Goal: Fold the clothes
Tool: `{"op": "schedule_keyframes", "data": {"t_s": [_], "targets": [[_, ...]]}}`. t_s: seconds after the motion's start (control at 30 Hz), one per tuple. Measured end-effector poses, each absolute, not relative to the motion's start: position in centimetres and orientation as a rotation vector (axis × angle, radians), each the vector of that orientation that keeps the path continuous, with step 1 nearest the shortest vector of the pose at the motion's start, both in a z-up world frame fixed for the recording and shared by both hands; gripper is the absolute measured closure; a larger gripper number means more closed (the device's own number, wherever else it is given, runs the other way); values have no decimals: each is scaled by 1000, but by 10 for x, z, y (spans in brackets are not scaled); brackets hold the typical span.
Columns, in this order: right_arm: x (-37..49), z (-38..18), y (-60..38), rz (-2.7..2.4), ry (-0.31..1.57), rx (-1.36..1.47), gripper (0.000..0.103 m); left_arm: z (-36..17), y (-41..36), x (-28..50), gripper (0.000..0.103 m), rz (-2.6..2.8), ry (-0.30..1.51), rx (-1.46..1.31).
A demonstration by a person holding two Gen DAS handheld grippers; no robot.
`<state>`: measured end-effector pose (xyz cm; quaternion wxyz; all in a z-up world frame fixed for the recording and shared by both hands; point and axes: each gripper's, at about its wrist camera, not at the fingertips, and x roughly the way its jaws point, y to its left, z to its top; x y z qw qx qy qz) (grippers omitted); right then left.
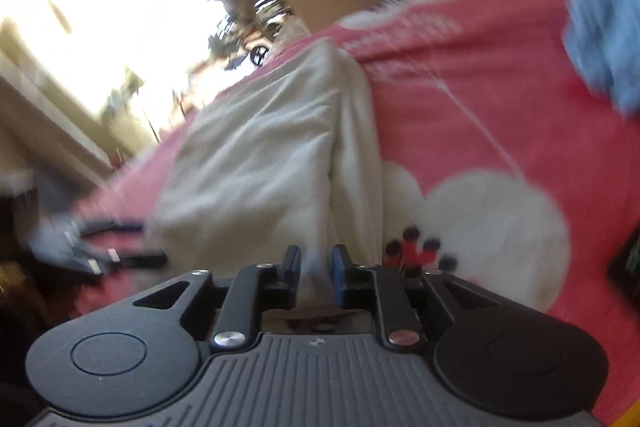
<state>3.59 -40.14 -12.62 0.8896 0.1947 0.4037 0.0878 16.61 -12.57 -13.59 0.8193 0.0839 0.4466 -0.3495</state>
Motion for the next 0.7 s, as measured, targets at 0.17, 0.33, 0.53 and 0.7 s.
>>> {"op": "schedule_keyframes", "data": {"t_s": [0.17, 0.33, 0.53, 0.7], "targets": [[43, -128, -388, 178, 833, 257, 77, -136, -125, 165, 8, -747, 949, 182], [46, -138, -402, 212, 859, 344, 83, -136, -124, 166, 8, -740, 952, 178], [45, -161, -446, 249, 881, 786, 95, -136, -125, 166, 8, -747, 953, 183], [27, -173, -473, 166, 795, 1054, 88, -136, -124, 167, 8, -742, 958, 187]]}}
